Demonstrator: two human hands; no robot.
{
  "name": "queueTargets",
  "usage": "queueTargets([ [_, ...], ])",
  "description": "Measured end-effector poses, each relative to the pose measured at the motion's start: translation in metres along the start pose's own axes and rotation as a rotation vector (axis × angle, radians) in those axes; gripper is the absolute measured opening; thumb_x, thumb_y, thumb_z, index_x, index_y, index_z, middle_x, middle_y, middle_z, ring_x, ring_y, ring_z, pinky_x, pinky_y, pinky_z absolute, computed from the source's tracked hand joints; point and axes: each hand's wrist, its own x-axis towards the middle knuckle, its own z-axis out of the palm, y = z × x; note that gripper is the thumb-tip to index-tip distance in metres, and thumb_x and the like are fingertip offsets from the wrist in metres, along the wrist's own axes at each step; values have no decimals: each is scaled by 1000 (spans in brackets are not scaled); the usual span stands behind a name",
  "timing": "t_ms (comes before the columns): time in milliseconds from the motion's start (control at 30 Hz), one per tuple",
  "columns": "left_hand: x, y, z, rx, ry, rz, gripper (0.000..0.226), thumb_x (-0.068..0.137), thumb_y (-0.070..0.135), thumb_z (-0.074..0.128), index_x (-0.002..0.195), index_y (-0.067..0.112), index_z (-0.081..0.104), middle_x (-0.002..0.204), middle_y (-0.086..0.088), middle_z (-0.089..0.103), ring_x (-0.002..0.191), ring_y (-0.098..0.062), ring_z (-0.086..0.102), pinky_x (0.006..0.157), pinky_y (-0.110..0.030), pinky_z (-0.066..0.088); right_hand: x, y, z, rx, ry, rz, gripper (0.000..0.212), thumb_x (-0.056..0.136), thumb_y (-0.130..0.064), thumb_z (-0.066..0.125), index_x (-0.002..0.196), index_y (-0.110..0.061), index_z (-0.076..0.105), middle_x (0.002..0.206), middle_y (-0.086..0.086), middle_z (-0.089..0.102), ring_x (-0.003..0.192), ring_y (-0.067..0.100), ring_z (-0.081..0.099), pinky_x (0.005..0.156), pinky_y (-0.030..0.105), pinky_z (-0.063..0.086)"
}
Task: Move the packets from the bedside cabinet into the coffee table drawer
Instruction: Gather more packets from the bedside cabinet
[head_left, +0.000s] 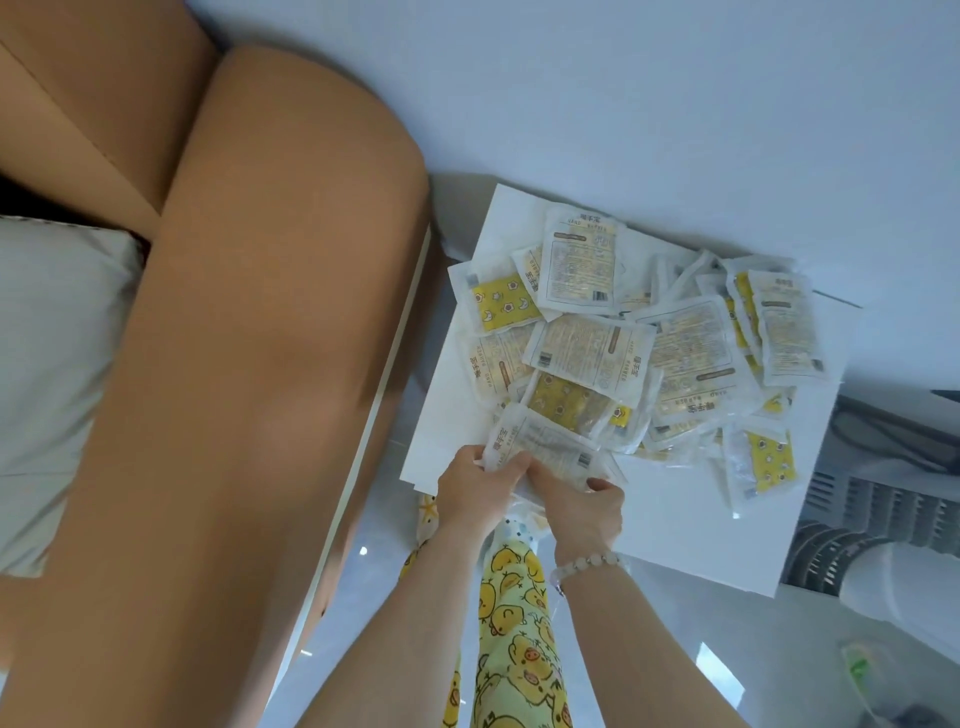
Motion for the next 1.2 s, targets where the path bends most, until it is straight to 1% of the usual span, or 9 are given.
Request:
queueTargets([
  [100, 2, 1, 8, -7, -55, -34, 50, 74, 49, 73, 106, 15, 53, 106, -1, 64, 95, -20, 61, 86, -34, 52, 4, 5, -4, -53, 46, -69, 87, 65, -43, 82, 131, -7, 37, 132, 15, 41, 119, 32, 47, 95, 41, 42],
  [200, 1, 9, 18, -49, -43, -87, 70, 69, 48, 78, 118, 11, 45, 107, 0, 56, 102, -23, 58, 84, -30, 50, 15, 14, -14, -45, 63, -160, 84, 72, -35, 77, 137, -8, 32, 137, 13, 33, 128, 32, 37, 103, 44, 37],
  [333, 6, 15, 25, -49, -17, -114, 78, 68, 43, 81, 123, 7, 40, 120, -8, 57, 108, -28, 58, 90, -37, 50, 30, 31, -33, -17, -27, -146, 83, 76, -15, 72, 143, -10, 23, 136, 13, 34, 121, 30, 42, 100, 43, 40],
  [500, 18, 16, 27, -4, -11, -134, 73, 72, 38, 79, 124, 6, 40, 123, -10, 55, 112, -31, 56, 90, -38, 49, 33, 39, -29, -165, -194, -227, 90, 72, -4, 73, 142, -13, 17, 95, 7, 51, 88, 22, 53, 71, 29, 45],
  [667, 26, 13, 23, -207, -60, -175, 64, 73, 23, 81, 122, 6, 43, 116, -8, 56, 105, -26, 55, 88, -35, 48, 34, 40, -32, -188, -183, -339, 95, 67, -10, 83, 139, -7, 22, 74, -7, 47, 75, 16, 52, 68, 25, 39],
  [733, 28, 10, 16, -247, -85, -196, 62, 71, 21, 82, 119, 6, 47, 114, -4, 58, 102, -23, 56, 91, -34, 47, 33, 40, -29, -178, -156, -340, 93, 68, -15, 82, 138, -7, 22, 77, -2, 51, 77, 18, 54, 66, 27, 40],
  [833, 30, 6, 0, -273, -107, -230, 61, 68, 19, 84, 120, 8, 53, 114, -8, 64, 103, -27, 61, 95, -43, 49, 34, 39, -20, -139, -132, -322, 100, 61, -19, 85, 138, -7, 22, 102, 14, 61, 95, 29, 61, 69, 31, 45],
  [1000, 29, -3, -23, -351, -135, -273, 52, 72, 11, 80, 119, 6, 57, 109, -11, 67, 99, -28, 64, 94, -45, 51, 29, 29, -8, -78, -79, -261, 103, 62, -27, 86, 140, -9, 22, 122, 18, 55, 109, 34, 57, 87, 44, 51],
  [1200, 30, -19, -28, -343, -130, -298, 53, 73, 15, 80, 119, 3, 56, 108, -11, 66, 95, -26, 64, 80, -37, 53, 28, 24, -9, -19, -120, -123, 69, 63, -26, 87, 118, -9, 49, 99, 4, 56, 88, 20, 52, 73, 27, 44],
])
